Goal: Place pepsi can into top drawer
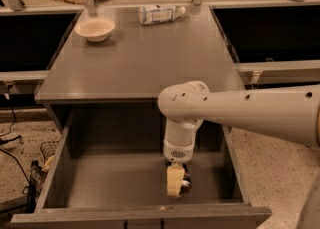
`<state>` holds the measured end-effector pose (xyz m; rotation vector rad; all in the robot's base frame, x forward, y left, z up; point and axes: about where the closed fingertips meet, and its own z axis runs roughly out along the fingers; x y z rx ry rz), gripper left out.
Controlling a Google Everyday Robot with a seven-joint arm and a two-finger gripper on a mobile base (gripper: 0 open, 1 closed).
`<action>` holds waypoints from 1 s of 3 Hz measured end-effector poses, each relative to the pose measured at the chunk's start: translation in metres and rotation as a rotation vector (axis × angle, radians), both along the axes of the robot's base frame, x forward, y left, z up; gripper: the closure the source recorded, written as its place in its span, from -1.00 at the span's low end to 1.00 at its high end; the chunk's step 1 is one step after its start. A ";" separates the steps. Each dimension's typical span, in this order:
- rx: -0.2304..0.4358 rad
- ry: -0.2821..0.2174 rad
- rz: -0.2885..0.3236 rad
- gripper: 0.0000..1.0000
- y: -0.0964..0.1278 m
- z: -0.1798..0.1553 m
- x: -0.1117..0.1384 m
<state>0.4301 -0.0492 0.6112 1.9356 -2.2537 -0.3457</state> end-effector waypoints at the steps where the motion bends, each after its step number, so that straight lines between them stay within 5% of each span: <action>1: 0.000 0.000 0.000 0.82 0.000 0.000 0.000; 3: 0.000 0.000 0.000 -0.28 0.000 0.000 0.000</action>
Offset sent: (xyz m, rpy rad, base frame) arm 0.0000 0.0000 0.0000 0.0000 0.0000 0.0000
